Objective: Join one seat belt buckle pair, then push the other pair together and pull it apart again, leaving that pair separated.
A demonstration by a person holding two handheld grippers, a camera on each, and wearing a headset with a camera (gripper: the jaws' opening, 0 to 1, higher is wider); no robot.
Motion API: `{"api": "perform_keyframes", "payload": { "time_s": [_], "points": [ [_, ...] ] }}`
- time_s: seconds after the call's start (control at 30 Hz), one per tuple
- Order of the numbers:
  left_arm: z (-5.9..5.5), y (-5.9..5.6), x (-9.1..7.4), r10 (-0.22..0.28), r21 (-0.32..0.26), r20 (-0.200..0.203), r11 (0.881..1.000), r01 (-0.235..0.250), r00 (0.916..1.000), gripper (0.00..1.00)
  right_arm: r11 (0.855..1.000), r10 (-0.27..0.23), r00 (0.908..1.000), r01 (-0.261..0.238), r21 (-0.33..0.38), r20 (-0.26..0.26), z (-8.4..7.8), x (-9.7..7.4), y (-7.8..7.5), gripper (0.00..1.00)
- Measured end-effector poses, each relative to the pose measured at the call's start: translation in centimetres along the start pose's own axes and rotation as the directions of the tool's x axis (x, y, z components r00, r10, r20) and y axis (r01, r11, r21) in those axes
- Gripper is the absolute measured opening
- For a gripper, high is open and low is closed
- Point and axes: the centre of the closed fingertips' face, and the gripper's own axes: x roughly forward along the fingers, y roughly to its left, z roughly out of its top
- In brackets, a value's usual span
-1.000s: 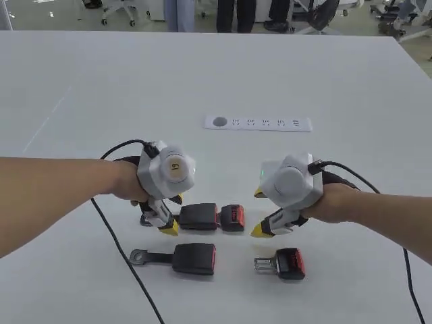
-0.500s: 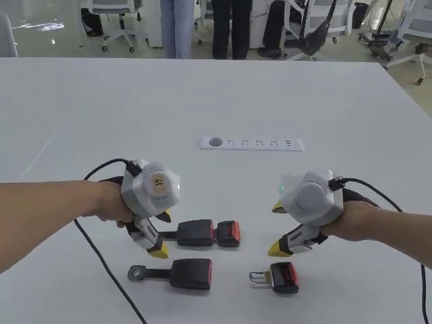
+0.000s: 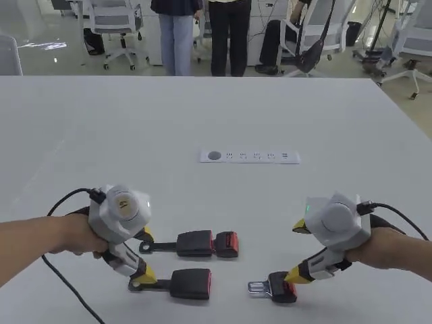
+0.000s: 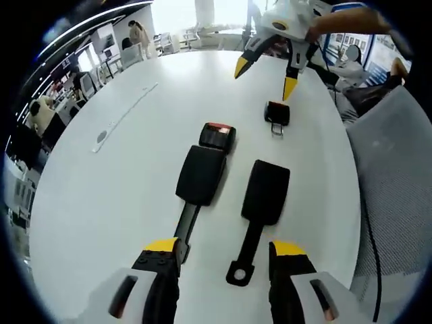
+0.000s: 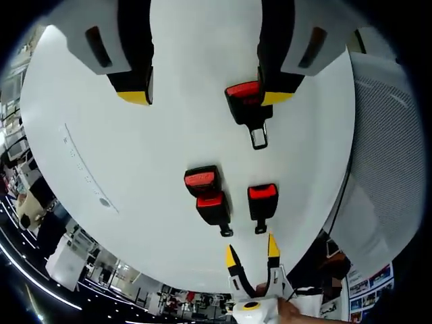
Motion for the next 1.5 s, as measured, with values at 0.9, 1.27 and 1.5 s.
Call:
{"api": "perform_keyframes", "payload": {
  "time_s": [0.9,1.27,1.5],
  "points": [
    [-2.1,-2.9,-2.4,0.250,-0.373,0.423,0.924,-0.084,0.8712,0.93,0.953,-0.172,0.9491,0.092,0.290,0.264,-3.7,-1.6,4.2,0.94],
    [-1.8,-4.8,-2.7,0.313,-0.382,0.545,0.918,-0.101,0.7782,1.00,0.935,-0.245,0.8898,0.113,0.335,0.385,-2.5,-2.7,5.0,1.00],
    [-2.9,-5.3,-2.2,0.336,-0.388,0.543,0.913,-0.125,0.7698,1.00,0.933,-0.273,0.8720,0.137,0.334,0.406,-1.7,-2.8,5.4,1.00]
  ]
}}
